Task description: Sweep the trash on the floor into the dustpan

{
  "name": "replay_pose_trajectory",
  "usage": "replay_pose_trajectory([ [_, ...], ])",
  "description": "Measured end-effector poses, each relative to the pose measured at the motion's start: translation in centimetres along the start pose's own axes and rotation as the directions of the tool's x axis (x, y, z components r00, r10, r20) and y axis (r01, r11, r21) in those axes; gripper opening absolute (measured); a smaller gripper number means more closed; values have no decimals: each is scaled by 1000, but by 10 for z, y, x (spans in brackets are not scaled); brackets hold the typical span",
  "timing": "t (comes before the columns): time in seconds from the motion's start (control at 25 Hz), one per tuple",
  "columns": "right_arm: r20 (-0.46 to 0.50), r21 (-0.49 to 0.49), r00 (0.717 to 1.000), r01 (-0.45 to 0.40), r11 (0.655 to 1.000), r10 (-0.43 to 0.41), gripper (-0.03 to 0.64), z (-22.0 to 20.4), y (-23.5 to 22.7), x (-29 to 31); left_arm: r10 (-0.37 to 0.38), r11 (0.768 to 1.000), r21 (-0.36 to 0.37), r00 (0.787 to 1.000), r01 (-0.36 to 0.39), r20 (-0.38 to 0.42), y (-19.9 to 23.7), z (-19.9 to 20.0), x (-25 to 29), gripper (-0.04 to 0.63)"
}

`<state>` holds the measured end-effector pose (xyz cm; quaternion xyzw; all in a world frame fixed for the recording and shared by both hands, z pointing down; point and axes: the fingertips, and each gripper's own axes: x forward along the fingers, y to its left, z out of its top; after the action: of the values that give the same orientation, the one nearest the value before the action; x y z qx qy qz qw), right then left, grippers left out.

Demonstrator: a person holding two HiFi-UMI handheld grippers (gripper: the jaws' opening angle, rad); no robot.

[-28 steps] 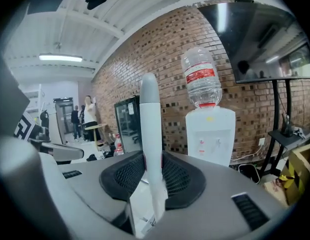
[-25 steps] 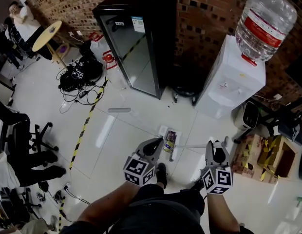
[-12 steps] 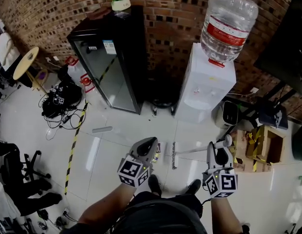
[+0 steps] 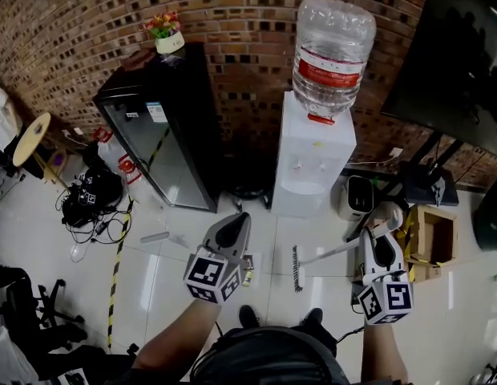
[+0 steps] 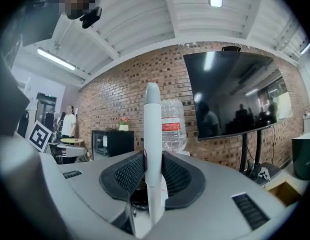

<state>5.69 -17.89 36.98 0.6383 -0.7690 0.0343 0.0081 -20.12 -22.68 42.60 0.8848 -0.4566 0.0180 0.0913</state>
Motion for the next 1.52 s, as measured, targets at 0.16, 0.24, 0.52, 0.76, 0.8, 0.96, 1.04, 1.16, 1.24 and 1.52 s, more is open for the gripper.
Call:
replay_pose_trajectory([
  [0.16, 13, -9, 1000, -15, 1000, 15, 124, 27, -24, -8, -3, 1000, 5, 1000, 3, 14, -25, 30, 15, 8],
  [0.24, 13, -8, 1000, -25, 1000, 25, 124, 39, -37, -14, 5, 1000, 10, 1000, -5, 7, -39, 42, 22, 6],
  [0.52, 18, -5, 998, -60, 998, 60, 124, 73, -84, -36, -1, 999, 33, 1000, 1, 8, -89, 81, 50, 6],
  [0.76, 29, -9, 997, -73, 997, 74, 124, 92, -116, -55, -20, 999, 40, 999, 19, 26, -128, 102, 58, 5],
  [0.8, 30, -11, 997, -76, 997, 76, 124, 94, -121, -57, -24, 999, 39, 999, 23, 28, -134, 105, 58, 5],
  [0.96, 32, -26, 996, -81, 996, 82, 124, 98, -131, -70, -34, 999, 41, 999, 33, 26, -152, 105, 55, 5],
  [1.04, 35, -35, 996, -80, 996, 81, 124, 99, -134, -75, -29, 999, 41, 999, 28, 24, -156, 102, 53, 5],
  [1.16, 31, -41, 997, -69, 997, 70, 124, 100, -141, -81, -22, 999, 38, 999, 21, 24, -161, 101, 51, 5],
  [1.24, 29, -44, 998, -62, 997, 63, 124, 100, -146, -84, -20, 999, 41, 999, 19, 26, -165, 102, 50, 5],
  [1.52, 30, -43, 998, -61, 997, 62, 124, 96, -150, -93, -1, 999, 43, 1000, 0, 12, -168, 93, 39, 5],
])
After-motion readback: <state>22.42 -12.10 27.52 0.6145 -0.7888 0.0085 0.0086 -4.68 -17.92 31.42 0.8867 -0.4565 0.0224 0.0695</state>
